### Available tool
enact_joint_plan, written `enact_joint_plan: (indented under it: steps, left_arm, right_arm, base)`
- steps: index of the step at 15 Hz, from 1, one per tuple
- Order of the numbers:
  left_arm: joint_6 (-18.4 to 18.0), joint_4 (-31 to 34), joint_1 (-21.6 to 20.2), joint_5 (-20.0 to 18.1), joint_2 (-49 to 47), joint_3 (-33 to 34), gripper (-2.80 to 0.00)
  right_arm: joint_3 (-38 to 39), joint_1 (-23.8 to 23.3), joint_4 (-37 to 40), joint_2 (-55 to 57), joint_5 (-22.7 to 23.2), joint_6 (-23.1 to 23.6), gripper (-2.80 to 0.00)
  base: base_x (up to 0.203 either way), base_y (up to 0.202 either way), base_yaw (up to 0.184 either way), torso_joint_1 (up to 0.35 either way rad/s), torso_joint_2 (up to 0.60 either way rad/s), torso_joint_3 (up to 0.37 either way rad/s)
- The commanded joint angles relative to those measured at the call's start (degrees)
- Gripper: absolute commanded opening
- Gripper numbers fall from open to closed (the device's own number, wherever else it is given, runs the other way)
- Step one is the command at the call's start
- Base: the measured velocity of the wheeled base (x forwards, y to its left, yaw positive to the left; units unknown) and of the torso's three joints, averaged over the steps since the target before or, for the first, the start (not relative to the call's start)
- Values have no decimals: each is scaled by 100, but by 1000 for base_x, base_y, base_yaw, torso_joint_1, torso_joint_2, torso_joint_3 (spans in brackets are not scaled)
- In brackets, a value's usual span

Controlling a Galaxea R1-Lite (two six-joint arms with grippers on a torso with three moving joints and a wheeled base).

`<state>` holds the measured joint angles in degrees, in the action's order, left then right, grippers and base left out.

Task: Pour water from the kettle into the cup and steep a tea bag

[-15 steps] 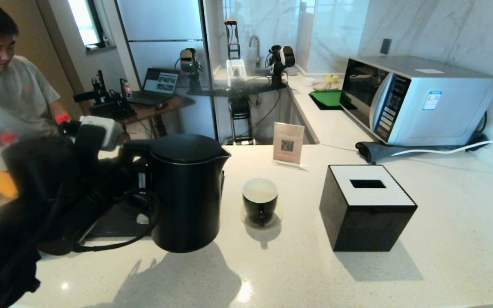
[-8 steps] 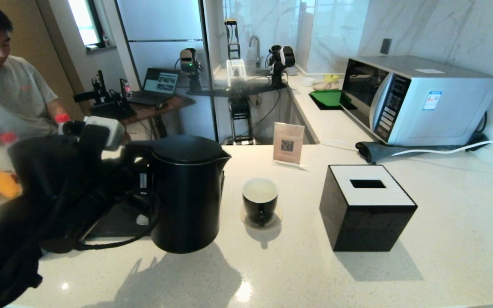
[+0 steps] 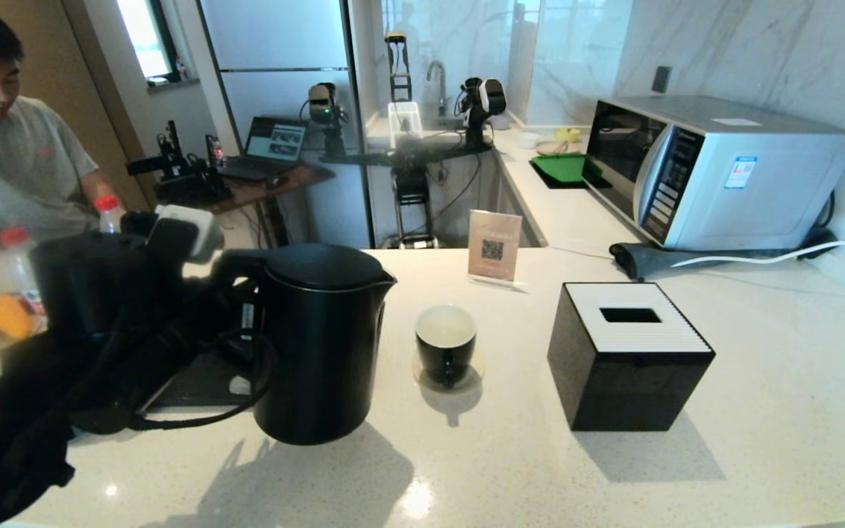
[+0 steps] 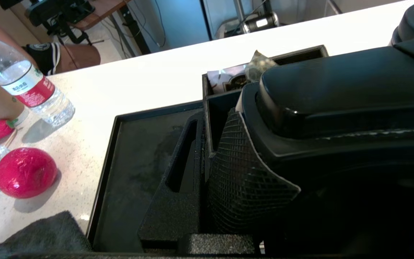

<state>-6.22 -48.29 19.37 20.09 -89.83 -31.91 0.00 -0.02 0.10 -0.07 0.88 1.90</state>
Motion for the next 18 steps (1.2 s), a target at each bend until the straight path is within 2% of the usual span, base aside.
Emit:
enact_joint_plan:
  steps: [1, 5, 9, 13, 18]
  left_arm:
    - [-2, 69, -3, 12, -8, -56, -280]
    - [-9, 430, -3, 12, 8, -208, -280]
    - [-159, 492, -3, 12, -26, -230, -280]
    - [-217, 848, 5, 55, -62, -538, -280]
    - [-364, 891, 65, 48, -208, -673, -280]
  right_arm:
    - [0, 2, -1, 7, 0, 4, -280]
    - [-5, 2, -1, 7, 3, 4, -280]
    - [0, -4, -1, 7, 0, 4, -280]
    - [0, -6, -1, 7, 0, 4, -280]
    - [0, 2, -1, 7, 0, 4, -280]
  base:
    - [0, 0, 0, 0, 0, 0]
    - [0, 0, 0, 0, 0, 0]
    - [0, 0, 0, 0, 0, 0]
    - [0, 0, 0, 0, 0, 0]
    - [0, 0, 0, 0, 0, 0]
